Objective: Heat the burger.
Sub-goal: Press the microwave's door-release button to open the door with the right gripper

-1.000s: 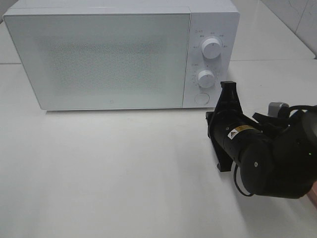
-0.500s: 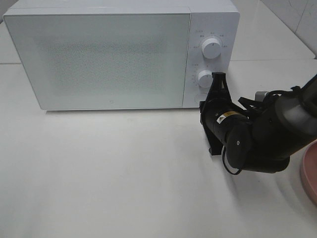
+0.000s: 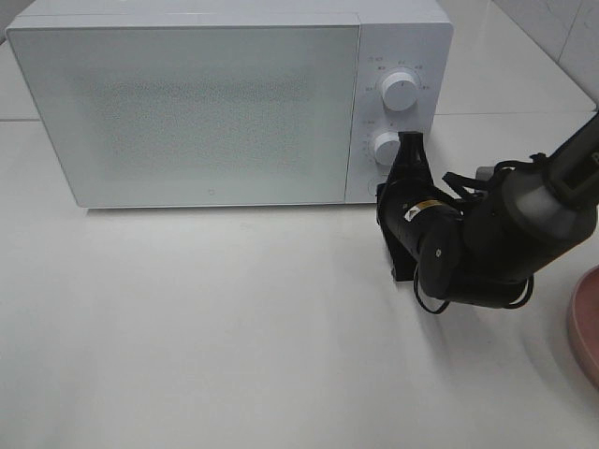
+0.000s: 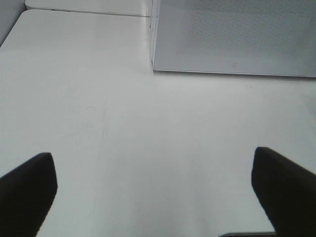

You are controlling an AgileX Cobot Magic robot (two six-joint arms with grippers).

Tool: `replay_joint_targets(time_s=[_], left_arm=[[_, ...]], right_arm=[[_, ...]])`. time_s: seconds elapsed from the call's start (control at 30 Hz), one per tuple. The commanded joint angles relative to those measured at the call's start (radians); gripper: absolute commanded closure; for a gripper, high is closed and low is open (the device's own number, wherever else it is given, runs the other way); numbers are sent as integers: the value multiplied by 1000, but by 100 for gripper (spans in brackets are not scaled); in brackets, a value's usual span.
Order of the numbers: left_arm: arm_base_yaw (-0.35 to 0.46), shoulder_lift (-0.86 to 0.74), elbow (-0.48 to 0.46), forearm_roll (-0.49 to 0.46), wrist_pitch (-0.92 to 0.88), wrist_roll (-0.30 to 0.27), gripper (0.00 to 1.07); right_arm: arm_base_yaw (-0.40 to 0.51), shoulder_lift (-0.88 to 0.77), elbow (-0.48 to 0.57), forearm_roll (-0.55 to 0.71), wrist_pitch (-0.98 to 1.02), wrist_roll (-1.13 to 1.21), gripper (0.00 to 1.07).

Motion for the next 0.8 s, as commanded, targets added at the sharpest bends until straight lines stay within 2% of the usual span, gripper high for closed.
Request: replay_joint_targets(time_s=[0.03,0.47,0.8], left_arm=[[4,-15,-1,-4,-13,0,7],[4,-15,-1,-4,-13,0,7],[4,-15,-1,-4,-13,0,7]], right_arm=[[-16,4,-19,-16,17,-21,107],[-49,41,-72,-38,53,-30,107],[-60,73,-118,-38,3,-29,107]])
